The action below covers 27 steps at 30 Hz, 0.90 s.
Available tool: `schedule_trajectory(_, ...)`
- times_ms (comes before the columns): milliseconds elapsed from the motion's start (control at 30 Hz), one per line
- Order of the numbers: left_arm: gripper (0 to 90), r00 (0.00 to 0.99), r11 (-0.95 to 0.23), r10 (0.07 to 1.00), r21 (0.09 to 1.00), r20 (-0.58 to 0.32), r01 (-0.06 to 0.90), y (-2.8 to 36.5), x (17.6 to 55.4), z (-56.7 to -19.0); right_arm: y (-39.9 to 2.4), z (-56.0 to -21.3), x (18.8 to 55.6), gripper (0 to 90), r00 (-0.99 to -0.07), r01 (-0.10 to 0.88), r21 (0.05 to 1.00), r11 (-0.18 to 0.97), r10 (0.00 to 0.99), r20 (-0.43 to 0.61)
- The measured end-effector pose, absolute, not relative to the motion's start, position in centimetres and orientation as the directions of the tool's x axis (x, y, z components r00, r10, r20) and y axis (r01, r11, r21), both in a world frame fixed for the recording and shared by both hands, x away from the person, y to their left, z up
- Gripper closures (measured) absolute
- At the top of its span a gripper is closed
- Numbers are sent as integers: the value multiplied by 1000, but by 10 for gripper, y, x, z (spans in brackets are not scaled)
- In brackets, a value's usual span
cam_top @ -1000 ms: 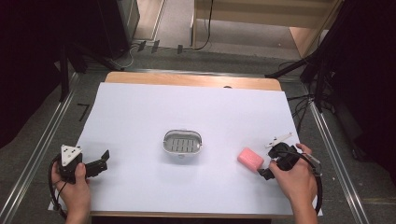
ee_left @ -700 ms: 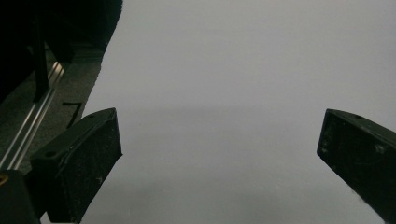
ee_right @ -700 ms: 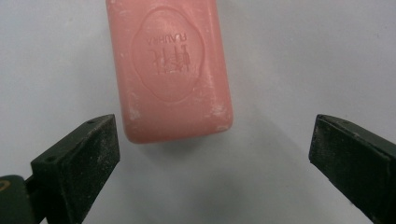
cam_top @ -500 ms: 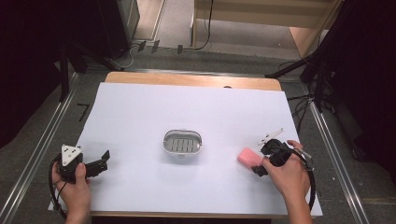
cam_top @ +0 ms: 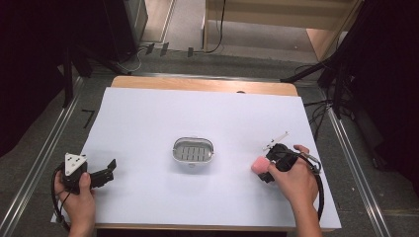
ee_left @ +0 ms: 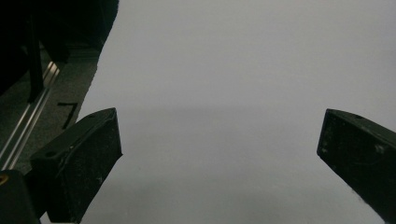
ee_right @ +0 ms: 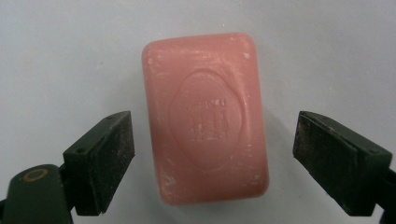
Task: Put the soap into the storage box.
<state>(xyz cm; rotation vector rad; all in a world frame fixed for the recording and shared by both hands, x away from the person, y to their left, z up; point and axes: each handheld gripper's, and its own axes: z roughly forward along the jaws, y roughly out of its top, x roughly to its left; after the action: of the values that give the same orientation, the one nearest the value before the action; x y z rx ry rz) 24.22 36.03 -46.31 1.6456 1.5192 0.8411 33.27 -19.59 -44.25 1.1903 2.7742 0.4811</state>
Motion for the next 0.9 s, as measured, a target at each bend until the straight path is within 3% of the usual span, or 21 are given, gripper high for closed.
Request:
schedule_trajectory(567,1,88,-32,996,856,-16,517,360,243,-463,-186,-448,341,228,-710,691,265,672,701,73)
schedule_trajectory(900,1,86,-32,996,855,-15,518,360,243,-463,-182,-449,345,357,-715,688,246,682,696,70)
